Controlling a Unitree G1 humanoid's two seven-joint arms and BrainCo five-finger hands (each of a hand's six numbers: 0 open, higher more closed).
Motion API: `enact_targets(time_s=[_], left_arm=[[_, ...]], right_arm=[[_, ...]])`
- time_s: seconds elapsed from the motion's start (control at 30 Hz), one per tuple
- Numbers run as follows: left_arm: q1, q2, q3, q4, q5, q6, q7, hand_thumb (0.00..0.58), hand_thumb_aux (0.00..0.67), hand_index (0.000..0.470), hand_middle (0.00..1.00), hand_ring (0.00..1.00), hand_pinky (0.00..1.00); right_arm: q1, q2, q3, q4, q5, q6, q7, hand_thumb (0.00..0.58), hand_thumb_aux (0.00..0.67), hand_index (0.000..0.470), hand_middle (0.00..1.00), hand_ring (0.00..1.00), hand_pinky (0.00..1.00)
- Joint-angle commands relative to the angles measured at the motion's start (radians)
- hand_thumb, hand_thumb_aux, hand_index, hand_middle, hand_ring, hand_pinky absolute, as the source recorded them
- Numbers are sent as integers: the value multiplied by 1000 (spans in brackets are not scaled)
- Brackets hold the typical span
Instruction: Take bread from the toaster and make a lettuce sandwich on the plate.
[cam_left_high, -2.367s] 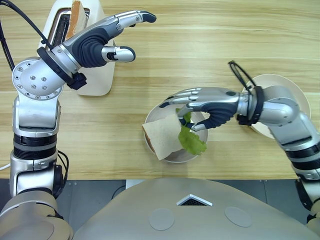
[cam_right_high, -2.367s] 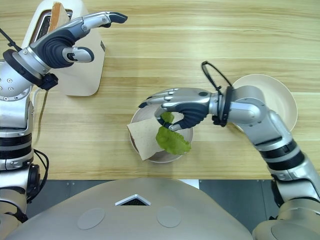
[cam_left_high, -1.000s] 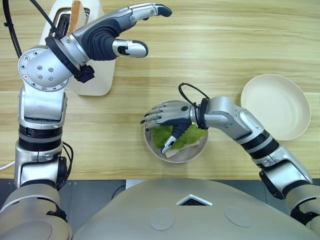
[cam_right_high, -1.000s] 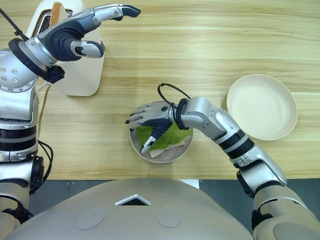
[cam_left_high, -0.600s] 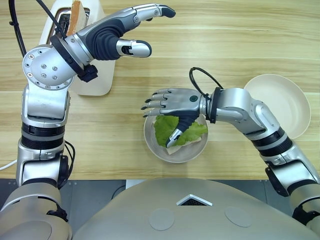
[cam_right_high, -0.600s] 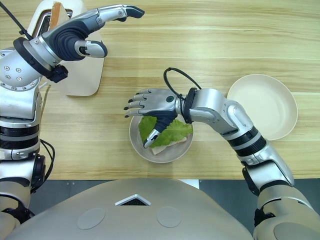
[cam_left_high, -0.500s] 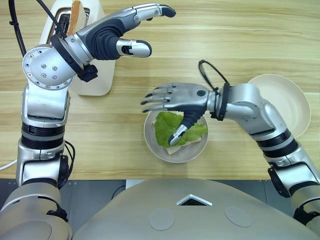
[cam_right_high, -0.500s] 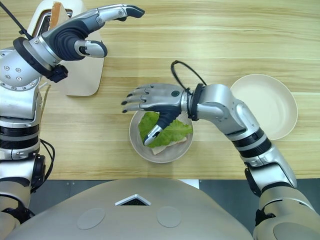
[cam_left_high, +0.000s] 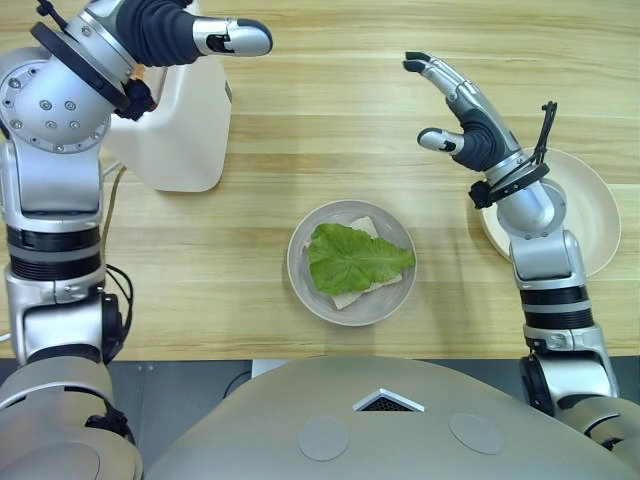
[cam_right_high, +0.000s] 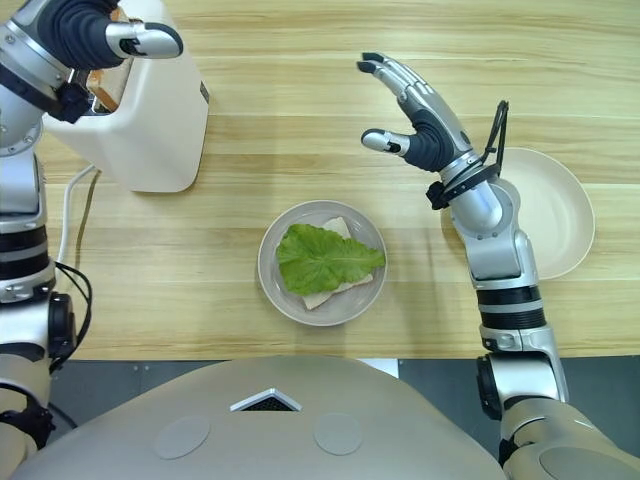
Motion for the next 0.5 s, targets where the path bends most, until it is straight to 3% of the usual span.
enact_targets(time_s=[0.03, 0.37, 0.5], left_arm=[[-26, 95, -15, 131, 221, 3, 131, 0, 0, 0, 0, 0, 0], [-15, 57, -48, 111, 432, 273, 171, 0, 0, 0, 0, 0, 0], [3, 56, -66, 122, 449, 324, 144, 0, 0, 0, 0, 0, 0]], right_arm=[[-30, 26, -16, 73, -25, -11, -90, 0, 0, 0, 0, 0, 0], [15, 29, 21, 77, -122, -28, -199, 0, 0, 0, 0, 0, 0], [28, 28, 32, 78, -153, -29, -220, 0, 0, 0, 0, 0, 0]])
